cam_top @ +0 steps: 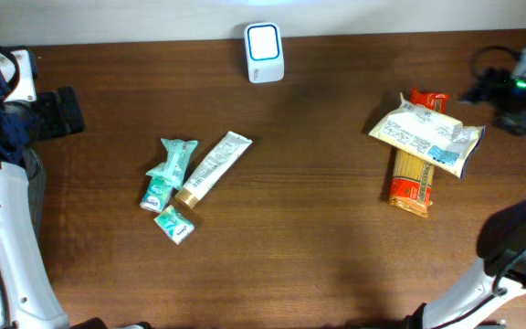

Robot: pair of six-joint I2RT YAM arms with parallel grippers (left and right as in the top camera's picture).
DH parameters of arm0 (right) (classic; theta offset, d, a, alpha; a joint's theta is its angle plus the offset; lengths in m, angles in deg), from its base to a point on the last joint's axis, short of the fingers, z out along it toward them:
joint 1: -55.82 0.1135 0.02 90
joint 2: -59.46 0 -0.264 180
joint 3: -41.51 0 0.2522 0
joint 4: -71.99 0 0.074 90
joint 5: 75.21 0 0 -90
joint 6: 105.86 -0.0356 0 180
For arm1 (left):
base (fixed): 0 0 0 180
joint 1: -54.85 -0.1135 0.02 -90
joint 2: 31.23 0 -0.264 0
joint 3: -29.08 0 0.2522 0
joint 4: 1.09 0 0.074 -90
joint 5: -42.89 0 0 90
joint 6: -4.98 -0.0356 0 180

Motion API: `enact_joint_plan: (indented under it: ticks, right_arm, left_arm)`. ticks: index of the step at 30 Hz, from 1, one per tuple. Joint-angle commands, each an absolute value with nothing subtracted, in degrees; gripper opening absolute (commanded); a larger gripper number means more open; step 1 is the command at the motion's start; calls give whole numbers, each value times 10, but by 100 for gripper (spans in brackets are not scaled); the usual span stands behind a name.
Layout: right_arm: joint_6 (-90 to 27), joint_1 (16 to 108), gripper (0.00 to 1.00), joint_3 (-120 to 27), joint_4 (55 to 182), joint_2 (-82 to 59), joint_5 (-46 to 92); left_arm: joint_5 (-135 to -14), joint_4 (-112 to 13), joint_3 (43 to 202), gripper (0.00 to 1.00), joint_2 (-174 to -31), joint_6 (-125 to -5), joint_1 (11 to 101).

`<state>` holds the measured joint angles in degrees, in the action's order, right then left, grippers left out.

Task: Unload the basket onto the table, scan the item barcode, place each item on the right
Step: 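Place snack bag on the spaghetti pack at right and release, then reach right gripper to the white tube and grasp it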

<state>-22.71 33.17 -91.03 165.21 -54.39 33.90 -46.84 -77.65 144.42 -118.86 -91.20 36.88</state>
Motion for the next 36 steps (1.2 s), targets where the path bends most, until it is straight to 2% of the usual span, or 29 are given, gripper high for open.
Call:
enact_joint_plan:
  ticks: [1, 4, 10, 14, 16, 20, 22, 27, 31, 33, 36]
  right_arm:
    - [-177, 446, 90, -914, 1640, -545, 429]
    - [-178, 606, 99, -912, 1570, -569, 429]
    - [-239, 809, 99, -912, 1343, -650, 395]
    - [-239, 865, 99, -912, 1210, -723, 409]
    - [-239, 881, 99, -912, 1160, -771, 460]
    - [-236, 888, 99, -912, 1140, -821, 462]
    - [-236, 884, 98, -912, 1145, -832, 461]
    - [-232, 875, 81, -928, 1293, -833, 426]
    - [-216, 847, 81, -964, 1446, -833, 432]
    - [-147, 841, 82, -975, 1548, -832, 453]
    - [-47, 854, 82, -974, 1622, -833, 456]
  left_arm:
    - [-467, -775, 1447, 99, -1186, -907, 367]
    - [-467, -775, 1447, 99, -1186, -907, 367]
    - [-467, -775, 1447, 99, -1186, -907, 367]
    - [-467, -775, 1447, 99, -1186, -907, 367]
    - [-467, -775, 1447, 99, -1186, -907, 367]
    - [-467, -775, 1447, 99, -1186, -907, 367]
    - [-467, -775, 1447, 99, -1186, -907, 367]
    - [-467, -775, 1447, 99, -1186, -907, 367]
    - [-467, -775, 1447, 99, -1186, -907, 367]
    - [-467, -775, 1447, 99, -1186, -907, 367]
    - [-467, -775, 1447, 99, -1186, -907, 367]
